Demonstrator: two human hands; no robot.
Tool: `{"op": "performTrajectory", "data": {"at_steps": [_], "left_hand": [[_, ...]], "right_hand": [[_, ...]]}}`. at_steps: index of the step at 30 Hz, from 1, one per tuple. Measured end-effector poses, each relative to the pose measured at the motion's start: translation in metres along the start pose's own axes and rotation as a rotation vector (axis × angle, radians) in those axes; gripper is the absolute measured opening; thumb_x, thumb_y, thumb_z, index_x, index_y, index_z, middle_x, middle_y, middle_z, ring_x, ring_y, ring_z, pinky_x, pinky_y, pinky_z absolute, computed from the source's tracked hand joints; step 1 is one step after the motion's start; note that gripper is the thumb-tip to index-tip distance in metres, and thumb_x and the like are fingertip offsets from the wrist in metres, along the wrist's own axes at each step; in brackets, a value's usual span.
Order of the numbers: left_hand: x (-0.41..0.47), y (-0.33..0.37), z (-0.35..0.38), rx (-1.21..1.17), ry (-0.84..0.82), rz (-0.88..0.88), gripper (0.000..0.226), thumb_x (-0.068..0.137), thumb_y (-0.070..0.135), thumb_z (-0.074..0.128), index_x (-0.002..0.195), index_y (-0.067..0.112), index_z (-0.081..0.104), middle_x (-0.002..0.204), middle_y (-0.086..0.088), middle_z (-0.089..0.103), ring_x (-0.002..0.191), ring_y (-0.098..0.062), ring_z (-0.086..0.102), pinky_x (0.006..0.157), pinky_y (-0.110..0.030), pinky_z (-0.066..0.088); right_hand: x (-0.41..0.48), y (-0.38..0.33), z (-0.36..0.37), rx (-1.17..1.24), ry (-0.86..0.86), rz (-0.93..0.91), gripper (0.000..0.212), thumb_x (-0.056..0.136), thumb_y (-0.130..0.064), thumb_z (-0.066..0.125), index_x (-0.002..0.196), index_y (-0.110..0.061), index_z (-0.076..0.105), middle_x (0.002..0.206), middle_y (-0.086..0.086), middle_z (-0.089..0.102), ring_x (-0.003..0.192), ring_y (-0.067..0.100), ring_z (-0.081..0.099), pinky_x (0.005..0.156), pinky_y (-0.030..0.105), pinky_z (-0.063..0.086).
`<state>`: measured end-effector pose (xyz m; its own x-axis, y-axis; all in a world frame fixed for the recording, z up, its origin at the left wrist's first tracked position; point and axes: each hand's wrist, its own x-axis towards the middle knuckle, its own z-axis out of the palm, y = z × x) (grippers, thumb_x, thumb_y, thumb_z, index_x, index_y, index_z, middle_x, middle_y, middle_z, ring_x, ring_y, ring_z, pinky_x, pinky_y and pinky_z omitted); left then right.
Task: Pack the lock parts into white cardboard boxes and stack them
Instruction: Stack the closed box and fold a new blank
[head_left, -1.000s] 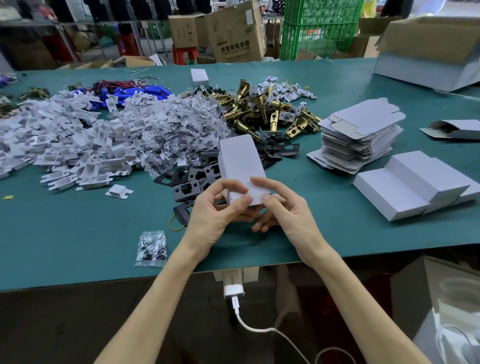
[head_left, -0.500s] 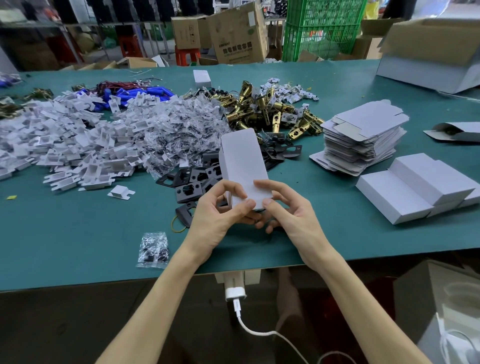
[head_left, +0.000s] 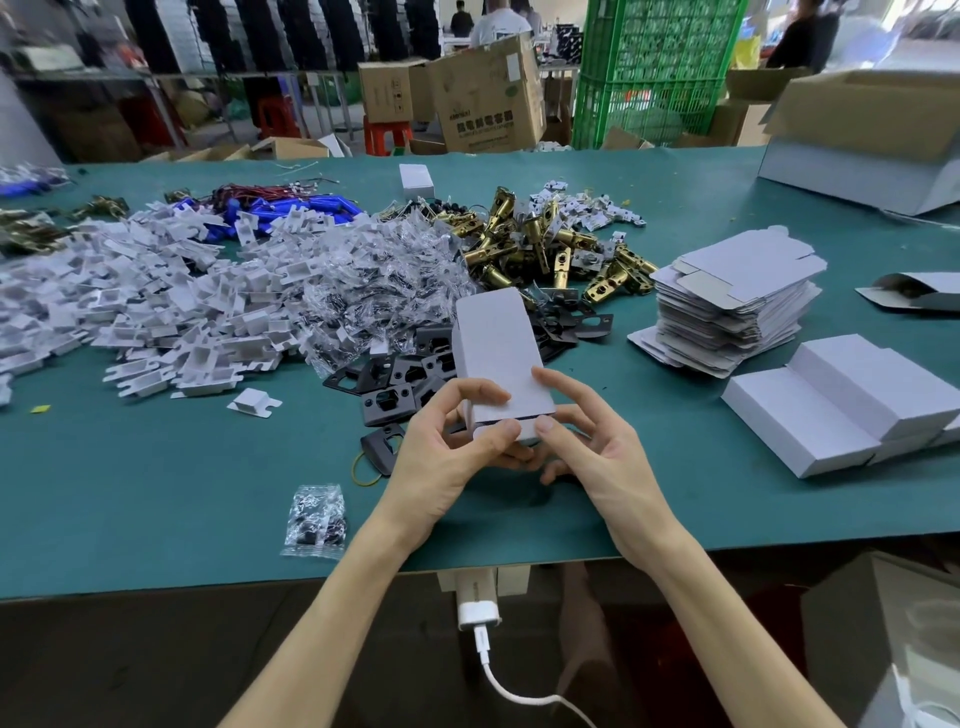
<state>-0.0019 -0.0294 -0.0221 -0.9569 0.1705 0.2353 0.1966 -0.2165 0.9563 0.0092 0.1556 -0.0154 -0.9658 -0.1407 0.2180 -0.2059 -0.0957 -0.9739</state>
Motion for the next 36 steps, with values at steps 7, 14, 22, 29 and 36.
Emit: {"op": "performTrajectory", "data": {"at_steps": [7, 14, 22, 29, 36], "left_hand": [[0.003, -0.002, -0.003, 0.013, 0.121, -0.016, 0.070, 0.087, 0.029, 0.080, 0.149, 0.035, 0.048, 0.114, -0.017, 0.070, 0.085, -0.030, 0.075, 0.070, -0.036, 0.062], [0.000, 0.004, -0.001, 0.104, 0.221, 0.033, 0.041, 0.091, 0.013, 0.079, 0.129, 0.020, 0.065, 0.113, -0.003, 0.077, 0.098, -0.022, 0.076, 0.081, -0.040, 0.063], [-0.002, 0.008, 0.005, 0.553, 0.055, 0.270, 0.059, 0.082, 0.023, 0.086, 0.136, 0.033, 0.064, 0.091, -0.010, 0.047, 0.080, -0.021, 0.051, 0.075, -0.029, 0.050], [-0.006, 0.004, 0.008, 0.662, -0.039, 0.404, 0.062, 0.091, 0.031, 0.079, 0.148, 0.023, 0.058, 0.125, 0.004, 0.060, 0.121, -0.017, 0.059, 0.105, -0.031, 0.049], [-0.010, 0.005, 0.017, 0.666, -0.158, 0.242, 0.067, 0.105, 0.063, 0.035, 0.160, 0.056, -0.003, 0.155, 0.040, 0.035, 0.134, 0.005, 0.052, 0.107, -0.014, 0.040]], "right_hand": [[0.001, 0.003, 0.003, -0.030, -0.059, 0.034, 0.035, 0.091, -0.024, 0.076, 0.120, -0.030, 0.058, 0.090, 0.000, 0.070, 0.072, 0.023, 0.069, 0.066, 0.029, 0.056], [0.000, 0.003, 0.010, -0.088, -0.026, 0.017, 0.054, 0.084, -0.036, 0.077, 0.126, -0.032, 0.043, 0.104, 0.004, 0.071, 0.082, 0.023, 0.074, 0.066, 0.028, 0.058], [0.005, 0.000, 0.001, 0.201, 0.146, 0.147, 0.107, 0.078, -0.052, 0.081, 0.160, -0.033, 0.014, 0.133, 0.013, 0.065, 0.109, 0.033, 0.072, 0.088, 0.043, 0.061], [0.006, -0.002, 0.000, 0.278, 0.125, 0.188, 0.085, 0.082, -0.046, 0.081, 0.148, -0.014, 0.038, 0.116, 0.015, 0.074, 0.097, 0.037, 0.074, 0.080, 0.034, 0.061], [0.009, -0.001, 0.000, 0.294, 0.112, 0.211, 0.090, 0.073, -0.057, 0.085, 0.144, -0.030, 0.037, 0.119, 0.016, 0.073, 0.095, 0.043, 0.074, 0.077, 0.040, 0.062]]}}
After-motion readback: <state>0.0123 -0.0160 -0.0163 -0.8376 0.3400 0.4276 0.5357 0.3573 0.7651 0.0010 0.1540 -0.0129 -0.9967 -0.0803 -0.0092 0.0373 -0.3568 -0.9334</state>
